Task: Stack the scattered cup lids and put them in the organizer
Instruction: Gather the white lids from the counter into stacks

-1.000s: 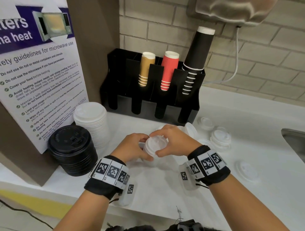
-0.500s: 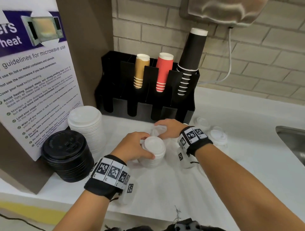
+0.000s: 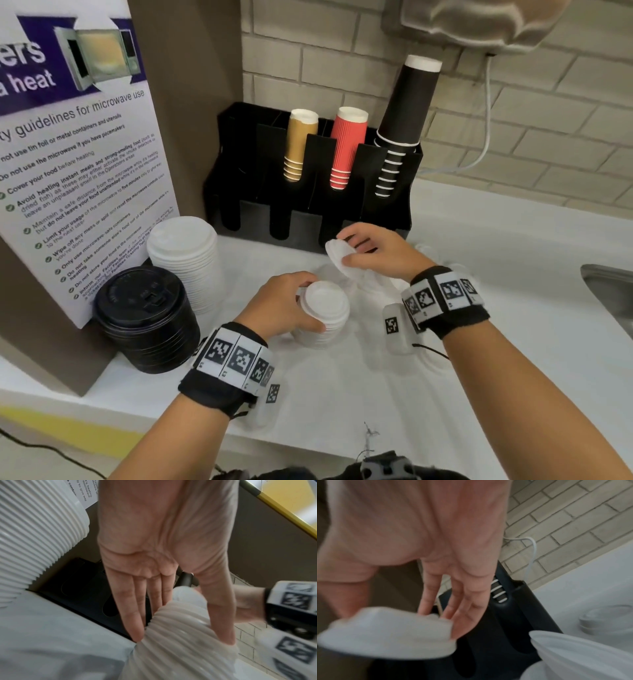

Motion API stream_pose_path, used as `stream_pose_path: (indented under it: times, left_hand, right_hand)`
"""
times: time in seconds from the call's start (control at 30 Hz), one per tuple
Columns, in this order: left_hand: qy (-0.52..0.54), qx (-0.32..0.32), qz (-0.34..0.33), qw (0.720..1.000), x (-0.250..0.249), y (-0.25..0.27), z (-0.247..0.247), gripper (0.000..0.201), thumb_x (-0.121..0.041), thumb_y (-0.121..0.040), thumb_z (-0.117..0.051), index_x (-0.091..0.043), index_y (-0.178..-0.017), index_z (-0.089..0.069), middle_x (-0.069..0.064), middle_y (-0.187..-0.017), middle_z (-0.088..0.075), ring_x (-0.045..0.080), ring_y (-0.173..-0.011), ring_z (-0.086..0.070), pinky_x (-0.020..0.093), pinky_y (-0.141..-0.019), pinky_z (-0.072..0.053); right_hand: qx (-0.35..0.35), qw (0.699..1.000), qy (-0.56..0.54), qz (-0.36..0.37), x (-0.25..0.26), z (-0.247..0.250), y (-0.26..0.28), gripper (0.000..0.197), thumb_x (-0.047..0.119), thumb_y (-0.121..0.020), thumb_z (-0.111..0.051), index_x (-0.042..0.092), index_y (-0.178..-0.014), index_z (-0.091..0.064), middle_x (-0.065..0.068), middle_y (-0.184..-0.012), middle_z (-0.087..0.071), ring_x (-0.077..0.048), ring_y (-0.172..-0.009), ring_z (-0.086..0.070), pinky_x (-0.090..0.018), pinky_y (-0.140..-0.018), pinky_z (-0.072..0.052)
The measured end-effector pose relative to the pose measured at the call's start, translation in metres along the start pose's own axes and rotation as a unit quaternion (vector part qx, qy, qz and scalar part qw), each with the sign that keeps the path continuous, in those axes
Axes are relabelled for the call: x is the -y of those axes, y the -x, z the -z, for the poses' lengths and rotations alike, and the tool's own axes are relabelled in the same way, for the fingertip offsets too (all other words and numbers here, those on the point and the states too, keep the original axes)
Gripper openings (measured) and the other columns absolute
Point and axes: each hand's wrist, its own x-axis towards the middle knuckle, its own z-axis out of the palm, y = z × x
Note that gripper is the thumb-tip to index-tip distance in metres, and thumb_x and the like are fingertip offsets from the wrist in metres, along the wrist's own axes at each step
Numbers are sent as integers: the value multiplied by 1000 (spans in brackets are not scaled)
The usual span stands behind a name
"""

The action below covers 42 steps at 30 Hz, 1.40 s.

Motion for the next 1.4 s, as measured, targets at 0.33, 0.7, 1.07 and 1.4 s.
stream_pose_path:
  times: [0.33, 0.7, 1.07, 1.4]
  left_hand:
    - [-9, -2, 21, 1000, -3, 6, -2, 113, -21, -59, -92, -24, -151, -26, 0, -141, -53, 21, -124, -55, 41, -105, -44]
    - [-2, -10, 13, 1000, 1, 9, -5, 101, -22, -57, -92, -27, -142, -39, -10, -112, -61, 18, -112, -61, 34, -94, -51]
    - [-12, -26, 0, 1000, 1, 6, -4, 62, -28, -60, -91, -21, -115, -64, -4, -113, -67, 18, -108, -61, 42, -97, -50]
    - [-21, -25, 4, 999, -1, 8, -5, 64, -29, -60, -90, -21, -117, -64, -6, -115, -66, 17, -108, -60, 41, -96, -50]
  right_hand:
    - [49, 992, 91, 66, 20, -37, 42, 48, 27, -70, -83, 28, -114, -63, 2, -106, -57, -13, -96, -56, -23, -81, -50]
    - [57, 978, 185, 81, 31, -50, 34, 55, 31, -70, -80, 24, -122, -64, -2, -112, -62, -15, -104, -54, -27, -89, -44]
    - [-3, 993, 111, -28, -5, -23, -2, 37, 25, -94, -60, 14, -129, -58, -6, -127, -60, -19, -119, -55, -24, -98, -40]
    - [108, 959, 256, -56, -35, -44, -45, 68, 40, -77, -76, 29, -137, -47, -6, -131, -50, -25, -122, -48, -36, -101, -41]
